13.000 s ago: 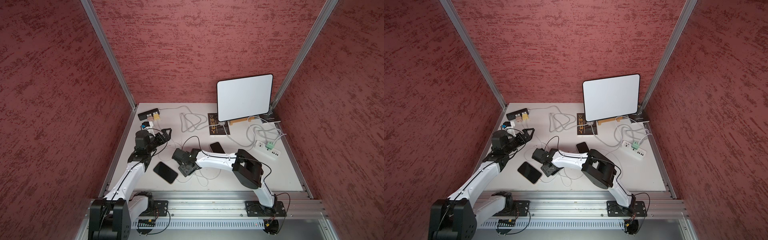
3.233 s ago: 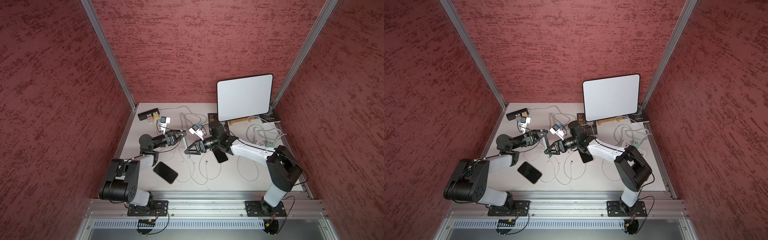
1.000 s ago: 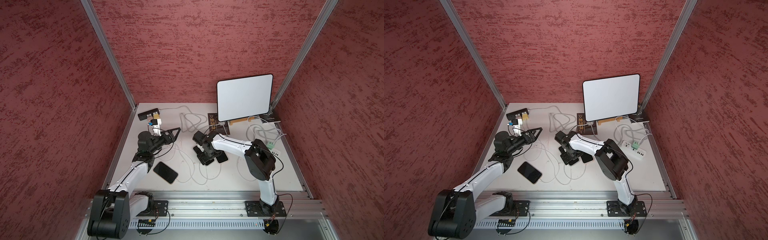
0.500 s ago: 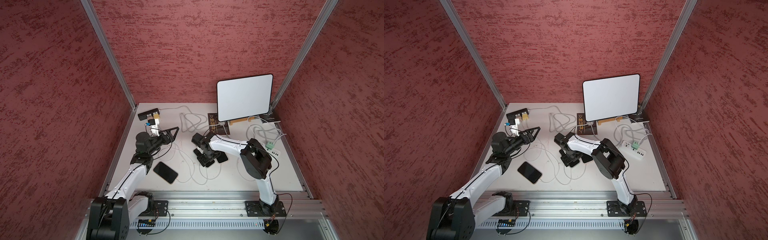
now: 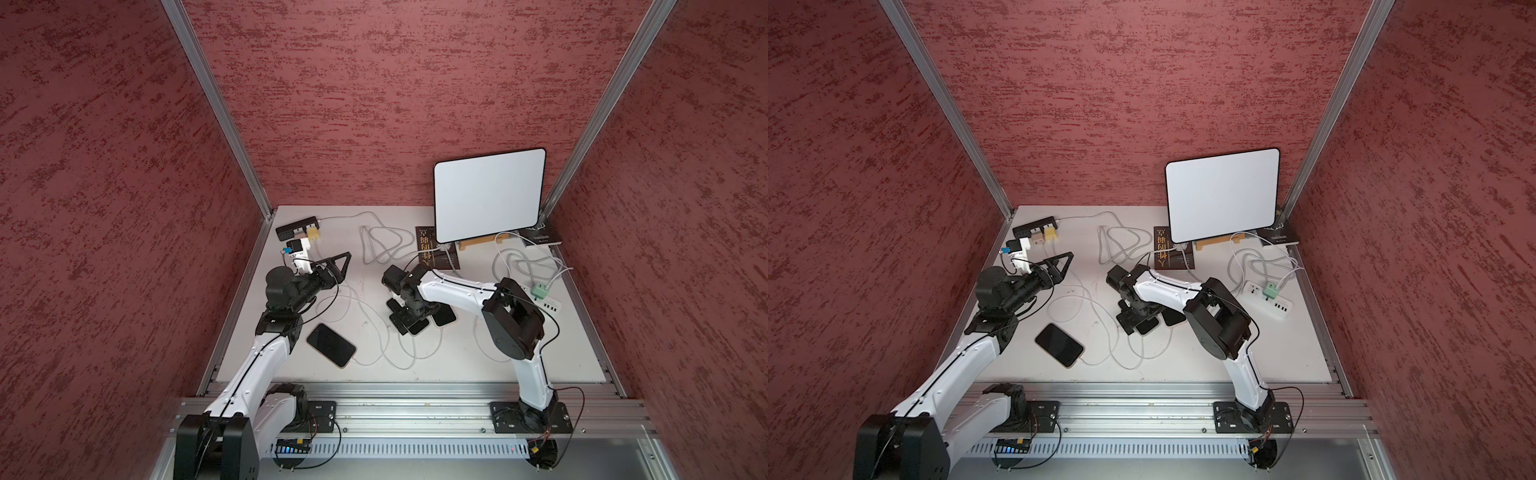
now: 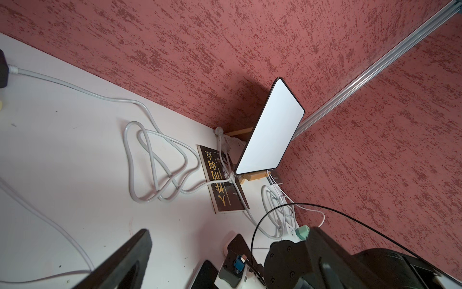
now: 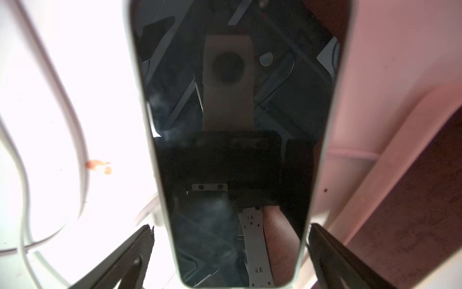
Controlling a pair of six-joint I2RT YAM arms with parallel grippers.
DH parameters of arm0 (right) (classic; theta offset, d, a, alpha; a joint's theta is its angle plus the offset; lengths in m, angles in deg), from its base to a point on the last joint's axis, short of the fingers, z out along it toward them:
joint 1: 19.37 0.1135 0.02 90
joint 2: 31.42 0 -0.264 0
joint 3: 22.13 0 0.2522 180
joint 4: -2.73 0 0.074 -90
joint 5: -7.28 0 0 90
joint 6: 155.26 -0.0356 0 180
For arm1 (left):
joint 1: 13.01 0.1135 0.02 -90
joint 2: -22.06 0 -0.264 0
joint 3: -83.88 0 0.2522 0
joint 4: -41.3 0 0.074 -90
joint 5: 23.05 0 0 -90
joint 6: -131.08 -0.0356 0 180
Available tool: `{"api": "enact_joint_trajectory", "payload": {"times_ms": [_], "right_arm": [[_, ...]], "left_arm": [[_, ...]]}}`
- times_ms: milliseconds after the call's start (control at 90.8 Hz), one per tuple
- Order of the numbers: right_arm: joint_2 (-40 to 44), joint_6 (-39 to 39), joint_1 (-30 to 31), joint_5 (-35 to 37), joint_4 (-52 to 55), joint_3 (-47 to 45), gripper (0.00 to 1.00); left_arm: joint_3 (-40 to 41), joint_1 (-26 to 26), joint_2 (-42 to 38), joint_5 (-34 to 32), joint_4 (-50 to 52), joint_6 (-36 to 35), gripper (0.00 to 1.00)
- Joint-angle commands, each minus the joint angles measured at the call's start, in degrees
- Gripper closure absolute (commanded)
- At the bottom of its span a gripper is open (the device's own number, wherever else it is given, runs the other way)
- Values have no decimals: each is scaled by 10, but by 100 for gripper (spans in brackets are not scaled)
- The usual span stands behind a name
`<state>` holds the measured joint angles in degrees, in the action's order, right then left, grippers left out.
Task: Unplug the charging cable from the phone
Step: Place the phone at the center of the board, then pick up the phone at the center of the board.
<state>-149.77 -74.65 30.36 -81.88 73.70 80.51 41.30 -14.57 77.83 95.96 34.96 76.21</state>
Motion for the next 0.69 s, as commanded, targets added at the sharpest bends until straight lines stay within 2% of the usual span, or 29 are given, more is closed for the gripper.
{"api": "enact_joint_trajectory", "payload": {"times_ms": [0, 419, 683], "right_arm": [[46, 20, 28, -23, -36, 12, 1], [39, 46, 135, -32, -122, 37, 1], [-1, 77, 192, -56, -194, 71, 1]], "left_arm": [[7, 12, -12, -35, 29, -6, 0], [13, 38, -36, -86, 70, -3, 0], [19, 51, -44, -106, 84, 9, 0]]}}
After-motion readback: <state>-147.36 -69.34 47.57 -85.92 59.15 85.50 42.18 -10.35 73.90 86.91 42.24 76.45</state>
